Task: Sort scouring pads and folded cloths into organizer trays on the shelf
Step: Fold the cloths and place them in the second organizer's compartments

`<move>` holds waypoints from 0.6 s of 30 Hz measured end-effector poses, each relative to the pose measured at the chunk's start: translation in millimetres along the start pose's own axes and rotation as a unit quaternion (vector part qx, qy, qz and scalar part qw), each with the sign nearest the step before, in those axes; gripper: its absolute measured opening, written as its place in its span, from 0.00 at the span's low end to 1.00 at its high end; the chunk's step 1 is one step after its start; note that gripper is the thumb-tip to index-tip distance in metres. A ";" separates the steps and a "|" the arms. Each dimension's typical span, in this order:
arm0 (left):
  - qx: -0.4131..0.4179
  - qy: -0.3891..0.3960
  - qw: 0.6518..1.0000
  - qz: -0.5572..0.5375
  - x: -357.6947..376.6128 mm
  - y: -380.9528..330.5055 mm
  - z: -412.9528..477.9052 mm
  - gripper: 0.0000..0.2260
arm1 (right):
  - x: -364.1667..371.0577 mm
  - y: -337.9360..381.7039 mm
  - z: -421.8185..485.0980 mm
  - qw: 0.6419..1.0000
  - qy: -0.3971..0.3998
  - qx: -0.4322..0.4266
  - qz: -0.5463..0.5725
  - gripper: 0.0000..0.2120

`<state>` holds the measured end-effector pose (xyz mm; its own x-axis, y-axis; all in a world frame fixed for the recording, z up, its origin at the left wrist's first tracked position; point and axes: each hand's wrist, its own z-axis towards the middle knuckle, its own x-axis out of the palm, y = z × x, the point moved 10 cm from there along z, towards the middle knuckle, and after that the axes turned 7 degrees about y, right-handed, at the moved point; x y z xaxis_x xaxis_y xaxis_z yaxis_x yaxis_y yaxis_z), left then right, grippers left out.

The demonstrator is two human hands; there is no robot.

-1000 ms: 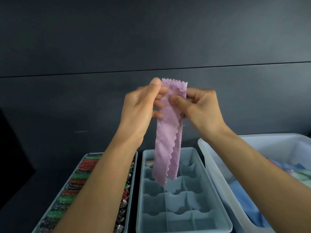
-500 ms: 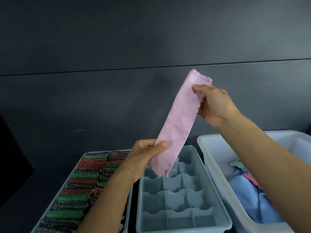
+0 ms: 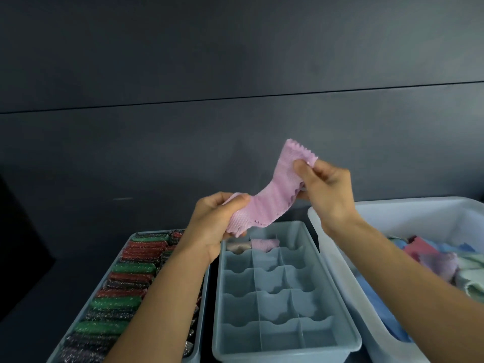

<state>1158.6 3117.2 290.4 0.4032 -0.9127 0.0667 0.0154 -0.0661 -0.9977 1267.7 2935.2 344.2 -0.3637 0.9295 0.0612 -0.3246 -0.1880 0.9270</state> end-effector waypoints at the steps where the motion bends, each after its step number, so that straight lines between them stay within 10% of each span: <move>1: 0.003 0.004 1.000 -0.003 4.0 -3.5 -0.6 0.03 | 9.1 5.1 -3.9 0.998 0.030 -0.037 -0.033 0.13; 7: 0.024 0.050 0.995 -0.089 24.5 -17.0 -4.3 0.12 | 61.6 10.4 -38.2 0.964 0.203 -0.089 -0.145 0.07; 10: -0.009 0.069 0.979 -0.193 25.7 -12.5 -6.0 0.22 | 70.8 8.5 -42.6 0.939 0.255 -0.114 -0.200 0.22; 18: 0.115 -0.012 0.991 0.071 -1.3 -24.8 -12.6 0.09 | 31.3 4.0 -14.5 0.996 0.075 0.006 0.039 0.06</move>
<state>1146.2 3115.0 315.2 0.4383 -0.8960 -0.0719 0.1644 0.1586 -0.9736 1242.4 2958.9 344.4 -0.5140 0.8542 0.0779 -0.2806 -0.2533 0.9258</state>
